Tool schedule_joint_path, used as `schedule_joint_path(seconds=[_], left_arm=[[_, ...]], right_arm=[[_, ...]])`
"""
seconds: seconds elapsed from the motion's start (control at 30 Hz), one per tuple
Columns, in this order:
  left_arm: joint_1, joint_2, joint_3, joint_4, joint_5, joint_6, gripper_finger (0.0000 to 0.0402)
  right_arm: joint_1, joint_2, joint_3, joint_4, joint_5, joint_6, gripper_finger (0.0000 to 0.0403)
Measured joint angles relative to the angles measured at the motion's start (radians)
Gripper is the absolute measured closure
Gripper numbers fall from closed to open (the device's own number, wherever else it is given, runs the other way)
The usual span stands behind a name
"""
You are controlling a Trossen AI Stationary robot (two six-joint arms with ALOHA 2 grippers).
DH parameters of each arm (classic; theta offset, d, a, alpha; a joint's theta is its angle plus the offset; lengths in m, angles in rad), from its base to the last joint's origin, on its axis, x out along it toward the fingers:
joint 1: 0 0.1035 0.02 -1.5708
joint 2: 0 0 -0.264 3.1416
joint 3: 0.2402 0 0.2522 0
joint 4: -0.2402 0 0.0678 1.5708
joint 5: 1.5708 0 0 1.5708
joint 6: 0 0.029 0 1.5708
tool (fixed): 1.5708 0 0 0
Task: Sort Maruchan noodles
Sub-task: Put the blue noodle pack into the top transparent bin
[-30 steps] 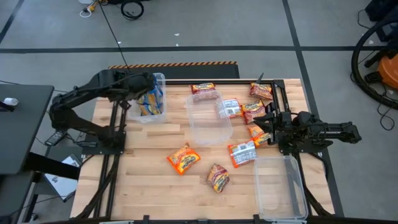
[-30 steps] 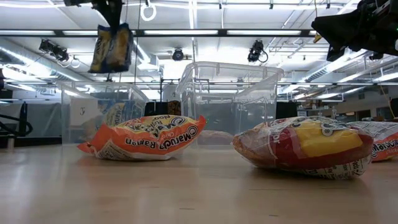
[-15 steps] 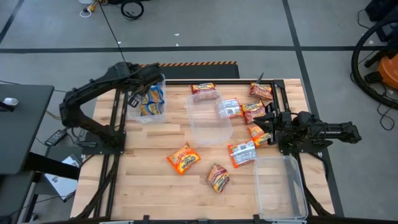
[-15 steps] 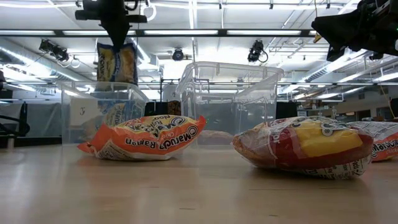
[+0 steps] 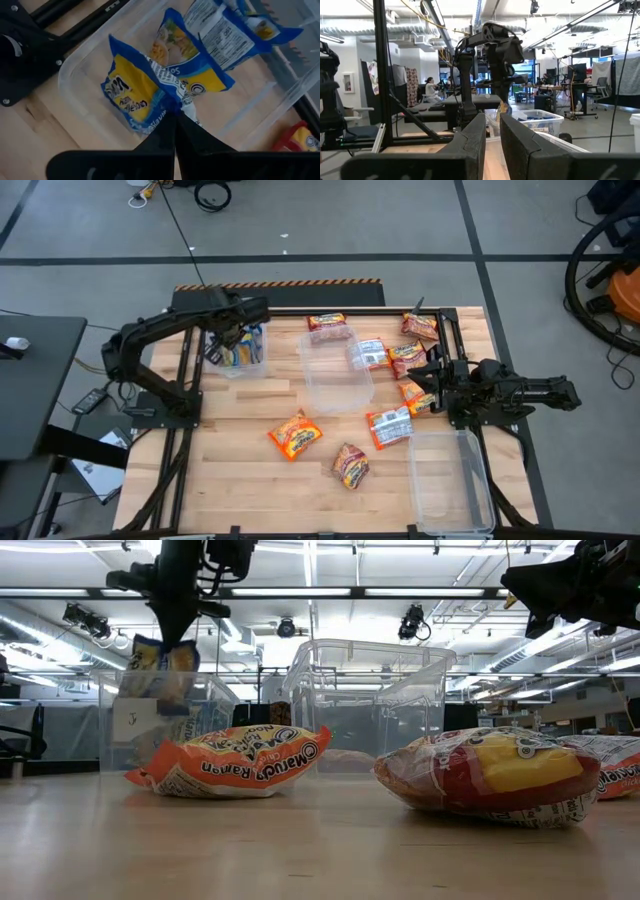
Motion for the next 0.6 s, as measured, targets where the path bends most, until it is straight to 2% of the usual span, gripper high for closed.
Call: schedule_joint_path(seconds=[0.37, 0.6], left_arm=[[0.013, -0.001, -0.172, 0.18, 0.095, -0.026, 0.0397], [0.028, -0.001, -0.228, 0.219, 0.067, -0.016, 0.0397]], right_arm=[[0.0, 0.0, 0.0, 0.0, 0.0, 0.0, 0.0339], [0.0, 0.0, 0.0, 0.0, 0.0, 0.0, 0.0339]])
